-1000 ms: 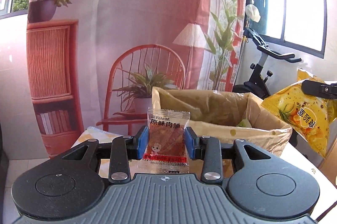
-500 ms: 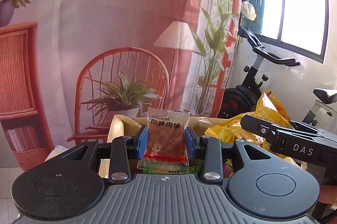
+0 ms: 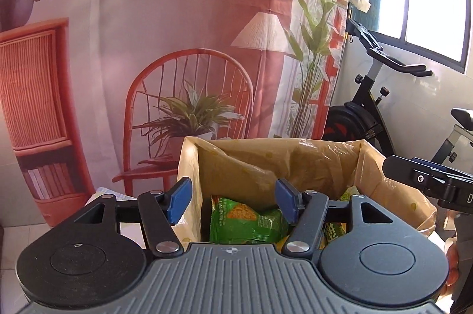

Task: Organize snacks
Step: 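Carry both held snacks over the lined box and open both grippers, then withdraw both grippers from the box back toward the snack pile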

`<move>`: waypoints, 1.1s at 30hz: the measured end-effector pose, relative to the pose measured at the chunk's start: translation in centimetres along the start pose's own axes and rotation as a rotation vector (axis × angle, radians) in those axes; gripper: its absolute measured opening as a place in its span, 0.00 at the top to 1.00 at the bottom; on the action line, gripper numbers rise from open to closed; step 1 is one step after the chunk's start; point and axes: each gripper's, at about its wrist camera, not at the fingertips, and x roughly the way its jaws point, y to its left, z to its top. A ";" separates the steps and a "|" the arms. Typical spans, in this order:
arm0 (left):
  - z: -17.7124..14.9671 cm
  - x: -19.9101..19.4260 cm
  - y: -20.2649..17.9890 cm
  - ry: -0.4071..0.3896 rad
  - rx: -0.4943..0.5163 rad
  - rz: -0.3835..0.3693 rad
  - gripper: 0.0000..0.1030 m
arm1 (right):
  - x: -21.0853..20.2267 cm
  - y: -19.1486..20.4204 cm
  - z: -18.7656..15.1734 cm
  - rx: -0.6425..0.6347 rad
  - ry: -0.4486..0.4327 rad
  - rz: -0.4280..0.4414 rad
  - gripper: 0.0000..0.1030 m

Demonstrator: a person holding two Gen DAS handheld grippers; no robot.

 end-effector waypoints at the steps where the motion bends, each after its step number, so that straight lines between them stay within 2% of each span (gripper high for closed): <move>1: -0.2 -0.5 0.2 0.001 0.001 0.003 0.34 | -0.5 0.1 -0.1 -0.004 0.000 0.008 0.00; 6: -1.6 -3.9 1.4 0.012 -0.001 0.001 0.32 | -3.1 0.5 -1.1 -0.004 -0.018 0.062 0.00; 11: -4.5 -6.2 2.2 0.041 -0.036 -0.015 0.31 | -5.4 1.2 -3.3 -0.026 -0.038 0.027 0.00; 15: -7.1 -7.2 2.5 0.062 -0.054 0.007 0.31 | -6.9 0.9 -5.4 0.036 -0.035 0.055 0.00; 20: -10.6 -7.9 2.6 0.095 -0.099 0.024 0.31 | -7.8 0.8 -8.0 -0.033 0.075 0.105 0.00; 24: -13.1 -7.6 2.8 0.133 -0.131 0.048 0.31 | -8.7 0.3 -10.0 -0.084 0.155 0.108 0.00; 29: -15.3 -7.1 3.1 0.169 -0.169 0.058 0.31 | -9.3 -0.6 -12.4 -0.163 0.259 0.103 0.08; 33: -16.5 -7.4 3.4 0.179 -0.176 0.082 0.31 | -9.4 -2.3 -14.2 -0.138 0.345 0.094 0.11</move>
